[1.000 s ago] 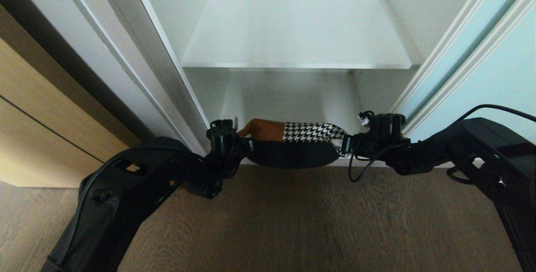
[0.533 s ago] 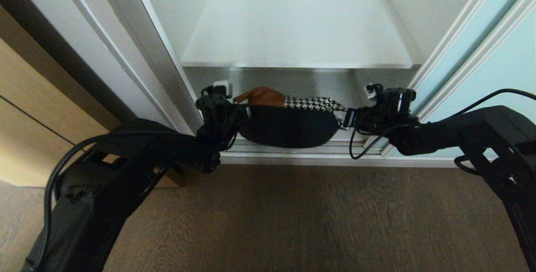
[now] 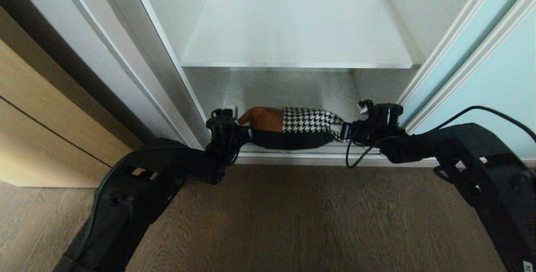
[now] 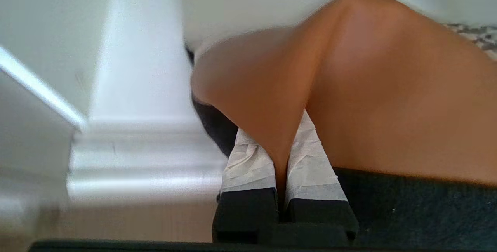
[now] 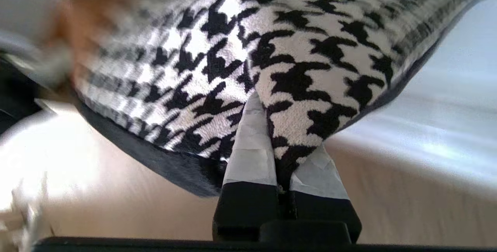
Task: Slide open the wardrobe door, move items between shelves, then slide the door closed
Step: Place the pillow on the lower shelf
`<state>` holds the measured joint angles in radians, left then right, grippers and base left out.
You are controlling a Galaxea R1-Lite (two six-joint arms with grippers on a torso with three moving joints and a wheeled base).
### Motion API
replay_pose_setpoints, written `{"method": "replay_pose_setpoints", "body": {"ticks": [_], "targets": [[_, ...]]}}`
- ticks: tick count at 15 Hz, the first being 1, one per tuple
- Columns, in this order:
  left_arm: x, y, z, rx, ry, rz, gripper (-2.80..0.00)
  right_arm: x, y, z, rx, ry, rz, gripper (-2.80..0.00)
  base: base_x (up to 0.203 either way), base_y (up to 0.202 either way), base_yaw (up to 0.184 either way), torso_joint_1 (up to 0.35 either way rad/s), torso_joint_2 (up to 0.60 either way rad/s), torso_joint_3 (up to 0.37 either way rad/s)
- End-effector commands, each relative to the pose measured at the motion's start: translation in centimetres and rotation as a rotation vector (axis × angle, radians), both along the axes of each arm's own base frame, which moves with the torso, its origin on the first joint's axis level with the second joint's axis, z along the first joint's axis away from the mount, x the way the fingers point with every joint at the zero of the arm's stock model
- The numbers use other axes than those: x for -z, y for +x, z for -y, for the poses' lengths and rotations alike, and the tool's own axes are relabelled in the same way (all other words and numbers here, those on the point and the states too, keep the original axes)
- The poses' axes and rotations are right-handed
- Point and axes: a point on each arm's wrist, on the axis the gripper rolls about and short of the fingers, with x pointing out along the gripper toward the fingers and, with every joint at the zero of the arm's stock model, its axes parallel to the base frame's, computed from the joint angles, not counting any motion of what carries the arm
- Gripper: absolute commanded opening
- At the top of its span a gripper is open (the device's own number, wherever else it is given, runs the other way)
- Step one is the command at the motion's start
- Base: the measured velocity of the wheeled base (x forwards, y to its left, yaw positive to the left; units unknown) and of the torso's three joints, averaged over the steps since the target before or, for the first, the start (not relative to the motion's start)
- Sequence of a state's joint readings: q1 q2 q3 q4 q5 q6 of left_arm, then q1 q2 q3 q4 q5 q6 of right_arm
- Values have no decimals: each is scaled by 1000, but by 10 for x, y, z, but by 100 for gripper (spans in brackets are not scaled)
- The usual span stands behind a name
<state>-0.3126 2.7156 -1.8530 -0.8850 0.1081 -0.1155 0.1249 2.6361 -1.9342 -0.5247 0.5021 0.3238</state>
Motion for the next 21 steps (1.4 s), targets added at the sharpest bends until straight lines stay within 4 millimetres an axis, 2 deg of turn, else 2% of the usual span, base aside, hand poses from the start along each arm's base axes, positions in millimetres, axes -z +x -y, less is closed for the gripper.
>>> {"method": "replay_pose_setpoints", "body": {"ticks": [1,2,5,8,13,21], "targets": [[52,7,0,-9,43,-108,-280,56,6,4,1,-38,-92,-280,0,0,0,0,0,0],[59,7,-1,-11,50,-116,-280,56,6,5,3,-38,-98,-280,0,0,0,0,0,0],[59,7,-2,-48,63,-70,-280,57,7,11,18,-32,-106,-280,0,0,0,0,0,0],[79,7,-3,-57,132,-43,-280,60,7,11,30,-34,-107,-280,0,0,0,0,0,0],[81,6,-3,-61,137,-35,-280,62,7,9,35,-39,-118,-280,0,0,0,0,0,0],[85,6,-3,-61,139,-37,-280,63,5,8,35,-51,-162,-280,181,0,1,2,4,3]]}}
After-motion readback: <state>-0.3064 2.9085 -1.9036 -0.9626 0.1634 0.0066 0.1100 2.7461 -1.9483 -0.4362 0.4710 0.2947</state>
